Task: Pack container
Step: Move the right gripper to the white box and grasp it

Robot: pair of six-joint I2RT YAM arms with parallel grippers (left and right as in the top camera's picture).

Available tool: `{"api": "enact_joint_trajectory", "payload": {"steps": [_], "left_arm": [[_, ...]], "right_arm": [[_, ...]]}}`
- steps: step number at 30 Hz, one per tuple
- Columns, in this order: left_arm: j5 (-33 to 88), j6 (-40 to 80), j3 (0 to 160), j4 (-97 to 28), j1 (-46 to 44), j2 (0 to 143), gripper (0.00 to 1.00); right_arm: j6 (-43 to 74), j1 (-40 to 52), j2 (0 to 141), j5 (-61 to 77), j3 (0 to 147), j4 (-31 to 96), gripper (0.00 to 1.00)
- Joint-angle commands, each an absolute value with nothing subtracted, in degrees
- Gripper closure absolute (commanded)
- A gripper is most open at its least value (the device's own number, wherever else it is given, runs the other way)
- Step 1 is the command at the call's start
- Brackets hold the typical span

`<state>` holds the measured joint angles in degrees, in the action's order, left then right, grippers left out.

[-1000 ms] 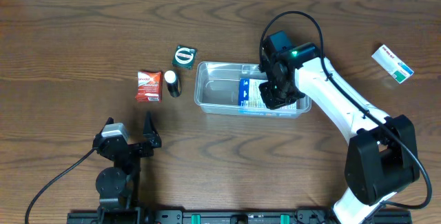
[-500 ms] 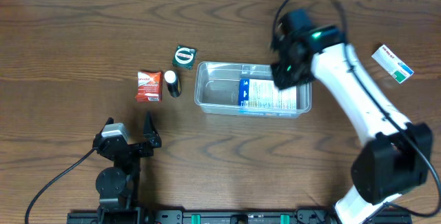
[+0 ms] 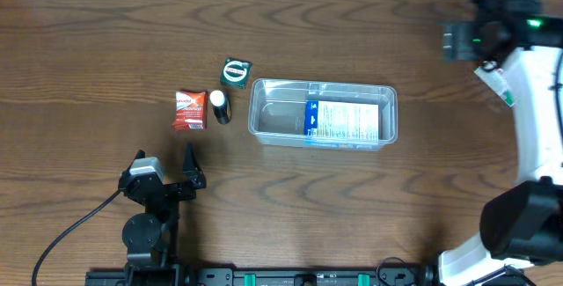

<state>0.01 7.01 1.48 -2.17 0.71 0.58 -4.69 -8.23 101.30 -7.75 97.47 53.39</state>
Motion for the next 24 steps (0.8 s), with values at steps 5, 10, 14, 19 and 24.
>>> {"api": "enact_joint_trajectory", "payload": {"steps": [5, 10, 14, 19, 24], "left_arm": [[-0.49, 6.22, 0.23, -4.21, 1.06, 0.30, 0.02], [-0.51, 6.22, 0.23, -4.21, 1.06, 0.27, 0.02], [-0.51, 6.22, 0.23, -4.21, 1.06, 0.30, 0.02], [-0.51, 6.22, 0.23, -4.21, 1.06, 0.30, 0.02], [-0.51, 6.22, 0.23, -4.21, 1.06, 0.30, 0.02]], "right_arm": [[-18.68, -19.29, 101.60, -1.85, 91.44, 46.89, 0.03], [-26.92, -22.90, 102.45, 0.73, 85.71, 39.20, 0.01], [-33.54, -24.71, 104.25, 0.73, 80.64, 31.51, 0.01], [-35.70, -26.06, 107.26, 1.13, 77.08, 24.05, 0.01], [-35.70, -26.35, 112.05, 1.15, 76.88, 20.80, 0.01]]}}
